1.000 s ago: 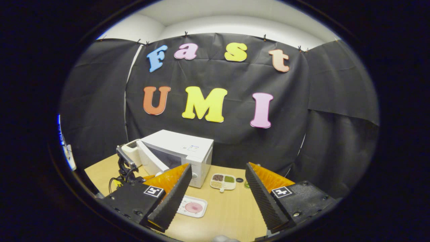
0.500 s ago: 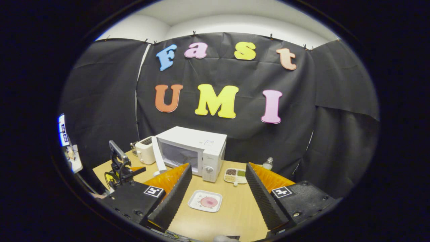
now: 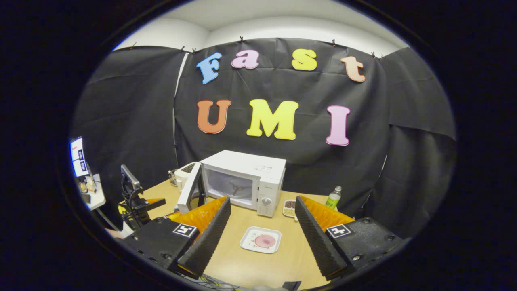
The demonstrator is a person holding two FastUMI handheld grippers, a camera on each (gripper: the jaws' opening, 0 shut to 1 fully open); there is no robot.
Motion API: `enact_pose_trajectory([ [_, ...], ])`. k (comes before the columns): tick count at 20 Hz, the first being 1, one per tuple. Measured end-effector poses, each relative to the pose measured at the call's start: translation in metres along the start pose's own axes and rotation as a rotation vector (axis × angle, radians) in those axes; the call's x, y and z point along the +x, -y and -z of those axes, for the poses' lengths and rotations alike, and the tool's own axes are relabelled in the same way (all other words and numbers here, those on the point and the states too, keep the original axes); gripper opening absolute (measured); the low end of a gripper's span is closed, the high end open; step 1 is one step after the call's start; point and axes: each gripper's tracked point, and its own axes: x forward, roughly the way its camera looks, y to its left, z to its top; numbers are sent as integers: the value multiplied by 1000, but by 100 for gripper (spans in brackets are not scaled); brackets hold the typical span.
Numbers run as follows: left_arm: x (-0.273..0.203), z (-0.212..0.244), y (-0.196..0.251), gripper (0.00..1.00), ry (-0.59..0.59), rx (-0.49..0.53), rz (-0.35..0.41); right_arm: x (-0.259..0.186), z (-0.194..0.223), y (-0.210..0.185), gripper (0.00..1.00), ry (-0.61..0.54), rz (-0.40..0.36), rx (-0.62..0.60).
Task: Open the microwave oven with the left hand, put the food in, and close the microwave oven.
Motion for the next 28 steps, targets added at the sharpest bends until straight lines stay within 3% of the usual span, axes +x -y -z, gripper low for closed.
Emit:
enact_pose_trajectory([
  [5,-26,17,-60,96,-31,-41,-101,9,14,-18,96,-28,-30,41],
  [9,-43,18,-104,96,-41,-49,-187,24,29,-17,100,-55,-23,38],
  [14,-66,6,-125,95,-27,-35,-226,53,54,-6,100,-112,-27,69],
  [16,-75,-5,-119,95,-16,-35,-214,68,68,5,99,-135,-18,70],
  [17,-78,-11,-111,96,-10,-33,-202,78,80,10,89,-161,-15,71],
  [19,-87,-28,-92,96,11,-29,-165,98,112,17,91,-235,-32,91],
  [21,-93,-50,-68,95,41,-7,-123,118,149,28,84,-315,-34,111],
  [22,-95,-62,-60,96,55,2,-107,128,171,34,73,-361,-32,129],
  [23,-98,-77,-48,96,80,-3,-89,136,192,40,79,-408,-30,152],
  [24,-100,-92,-38,96,103,-10,-75,145,213,45,75,-457,-32,191],
  [25,-102,-107,-28,96,125,-17,-61,155,234,49,64,-500,-36,232],
  [26,-103,-122,-20,96,149,-14,-56,164,253,55,67,-544,-37,263],
  [27,-104,-137,-13,96,172,-5,-51,172,273,61,53,-590,-32,287],
  [28,-103,-147,-7,96,185,0,-50,183,289,65,62,-619,-42,304],
])
